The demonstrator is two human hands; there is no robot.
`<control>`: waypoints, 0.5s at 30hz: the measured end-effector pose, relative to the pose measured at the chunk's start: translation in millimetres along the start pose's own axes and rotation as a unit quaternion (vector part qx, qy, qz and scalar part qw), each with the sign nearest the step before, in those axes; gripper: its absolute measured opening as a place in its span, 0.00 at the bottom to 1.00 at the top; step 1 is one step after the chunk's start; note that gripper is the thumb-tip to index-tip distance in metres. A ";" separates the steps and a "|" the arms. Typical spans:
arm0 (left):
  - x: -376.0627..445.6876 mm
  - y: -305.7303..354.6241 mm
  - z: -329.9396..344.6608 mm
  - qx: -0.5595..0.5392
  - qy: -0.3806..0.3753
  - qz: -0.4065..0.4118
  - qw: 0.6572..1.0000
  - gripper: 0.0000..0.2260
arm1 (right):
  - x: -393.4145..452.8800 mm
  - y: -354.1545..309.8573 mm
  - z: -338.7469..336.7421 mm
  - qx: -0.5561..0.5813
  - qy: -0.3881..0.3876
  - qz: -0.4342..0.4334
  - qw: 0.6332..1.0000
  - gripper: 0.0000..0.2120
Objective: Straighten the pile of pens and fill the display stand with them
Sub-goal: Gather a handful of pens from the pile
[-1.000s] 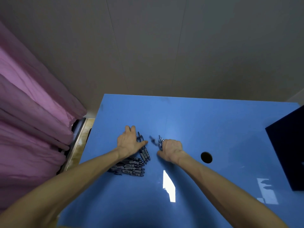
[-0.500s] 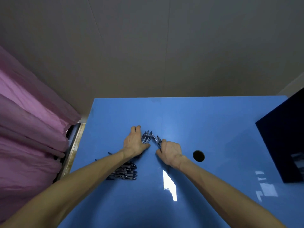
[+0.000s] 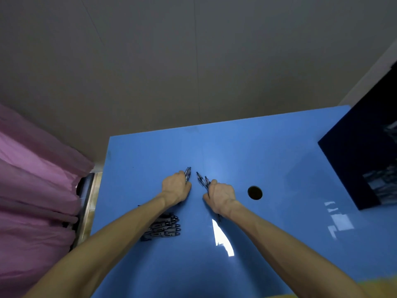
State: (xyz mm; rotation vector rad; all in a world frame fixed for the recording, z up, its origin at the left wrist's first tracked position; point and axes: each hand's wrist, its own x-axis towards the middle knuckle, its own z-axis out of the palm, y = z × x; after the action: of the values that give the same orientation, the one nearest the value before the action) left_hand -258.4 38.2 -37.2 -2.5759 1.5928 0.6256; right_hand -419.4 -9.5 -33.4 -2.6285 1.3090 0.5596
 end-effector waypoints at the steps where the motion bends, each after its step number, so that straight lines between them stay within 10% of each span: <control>1: 2.0 -2.7 -2.0 0.002 -0.009 0.013 1.000 0.12 | -3.1 -0.7 -0.7 0.001 0.002 0.006 1.000 0.14; 15: -28.5 12.0 -45.2 -0.335 -0.055 0.147 0.929 0.06 | -88.1 24.6 2.5 0.345 0.064 0.148 0.925 0.12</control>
State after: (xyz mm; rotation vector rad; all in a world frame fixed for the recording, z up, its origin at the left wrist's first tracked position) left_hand -265.8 45.5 16.5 -2.6347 2.0137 1.5542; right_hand -488.0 41.2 -0.4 -1.9263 1.5870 -0.0595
